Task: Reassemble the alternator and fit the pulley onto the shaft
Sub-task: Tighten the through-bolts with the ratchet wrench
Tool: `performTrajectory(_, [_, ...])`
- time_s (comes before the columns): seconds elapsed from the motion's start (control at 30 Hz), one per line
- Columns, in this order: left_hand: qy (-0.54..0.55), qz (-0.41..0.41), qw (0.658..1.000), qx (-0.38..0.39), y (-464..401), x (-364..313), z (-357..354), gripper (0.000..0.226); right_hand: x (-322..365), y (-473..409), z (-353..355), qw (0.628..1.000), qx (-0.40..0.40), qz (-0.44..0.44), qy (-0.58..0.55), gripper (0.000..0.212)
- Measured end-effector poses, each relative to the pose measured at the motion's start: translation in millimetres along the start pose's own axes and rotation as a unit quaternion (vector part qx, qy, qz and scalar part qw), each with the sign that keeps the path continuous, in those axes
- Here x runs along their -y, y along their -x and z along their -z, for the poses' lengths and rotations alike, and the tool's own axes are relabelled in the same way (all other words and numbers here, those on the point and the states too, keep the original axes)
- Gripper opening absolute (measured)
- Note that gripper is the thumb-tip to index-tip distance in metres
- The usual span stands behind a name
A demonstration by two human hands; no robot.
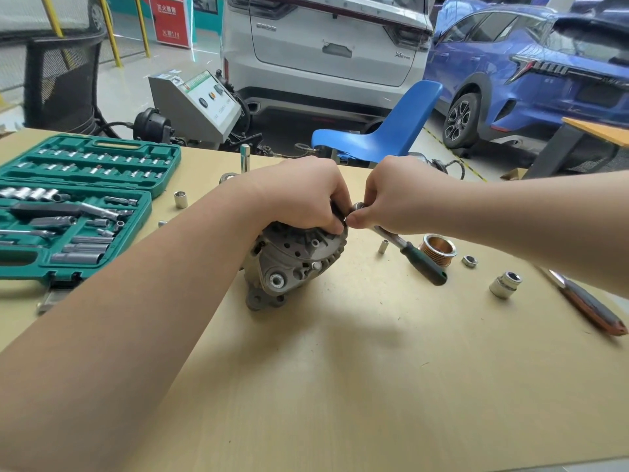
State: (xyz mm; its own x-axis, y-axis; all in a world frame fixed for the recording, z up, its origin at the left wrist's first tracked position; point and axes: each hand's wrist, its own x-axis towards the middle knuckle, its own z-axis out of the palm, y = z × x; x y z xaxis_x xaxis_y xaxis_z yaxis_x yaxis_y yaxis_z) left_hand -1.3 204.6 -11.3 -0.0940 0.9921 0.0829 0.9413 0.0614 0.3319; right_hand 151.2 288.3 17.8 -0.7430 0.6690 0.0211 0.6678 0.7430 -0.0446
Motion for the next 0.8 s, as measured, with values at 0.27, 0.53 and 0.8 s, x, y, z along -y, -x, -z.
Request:
performTrajectory(0.27, [0.007, 0.020, 1.000, 0.003, 4.0, -5.4, 0.9, 0.028, 3.4, -2.8, 3.8, 0.997, 0.018, -0.040, -0.063, 0.040])
performTrajectory(0.53, [-0.042, -0.002, 0.999, -0.022, 17.2, -7.4, -1.6, 0.027, -6.1, 9.7, -5.5, 0.996, -0.054, 0.061, 0.034, 0.032])
performTrajectory(0.8, [-0.151, -0.120, 0.964, -0.182, 50.0, -2.8, 2.5, 0.028, -20.1, 49.8, -7.6, 0.970, -0.179, 0.119, -0.110, 0.026])
